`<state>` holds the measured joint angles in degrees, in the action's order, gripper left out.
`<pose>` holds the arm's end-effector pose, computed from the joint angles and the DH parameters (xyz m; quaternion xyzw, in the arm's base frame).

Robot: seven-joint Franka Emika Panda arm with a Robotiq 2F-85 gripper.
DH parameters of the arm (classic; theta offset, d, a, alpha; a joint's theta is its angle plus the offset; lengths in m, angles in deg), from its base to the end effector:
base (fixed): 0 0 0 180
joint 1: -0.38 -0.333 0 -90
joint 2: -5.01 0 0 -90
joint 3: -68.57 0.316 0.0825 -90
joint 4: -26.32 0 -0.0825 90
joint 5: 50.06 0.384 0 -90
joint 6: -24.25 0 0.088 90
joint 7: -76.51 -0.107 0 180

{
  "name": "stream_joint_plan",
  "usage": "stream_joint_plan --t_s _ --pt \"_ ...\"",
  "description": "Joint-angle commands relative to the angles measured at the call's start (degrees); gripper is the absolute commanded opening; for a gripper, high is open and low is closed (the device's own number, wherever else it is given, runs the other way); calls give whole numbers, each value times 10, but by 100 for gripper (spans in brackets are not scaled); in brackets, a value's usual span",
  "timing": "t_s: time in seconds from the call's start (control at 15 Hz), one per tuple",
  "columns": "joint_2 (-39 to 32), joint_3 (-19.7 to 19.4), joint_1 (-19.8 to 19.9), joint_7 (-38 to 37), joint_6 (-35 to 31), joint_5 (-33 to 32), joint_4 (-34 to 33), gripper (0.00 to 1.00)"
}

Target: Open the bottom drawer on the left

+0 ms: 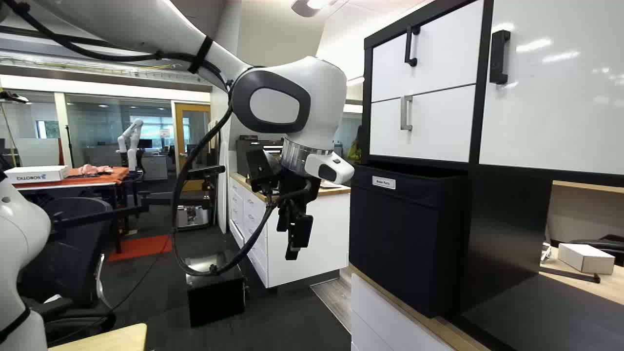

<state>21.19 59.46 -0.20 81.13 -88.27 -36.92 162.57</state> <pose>0.4363 -0.0516 0.4214 -0.9867 0.0800 0.0539 0.1312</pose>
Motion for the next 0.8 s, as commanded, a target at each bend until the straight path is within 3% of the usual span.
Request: stream_joint_plan --t_s 0.0,0.73 --pt "-1 13 14 3 2 4 -1 100" --pt "0 16 16 -5 -4 -1 0 100"
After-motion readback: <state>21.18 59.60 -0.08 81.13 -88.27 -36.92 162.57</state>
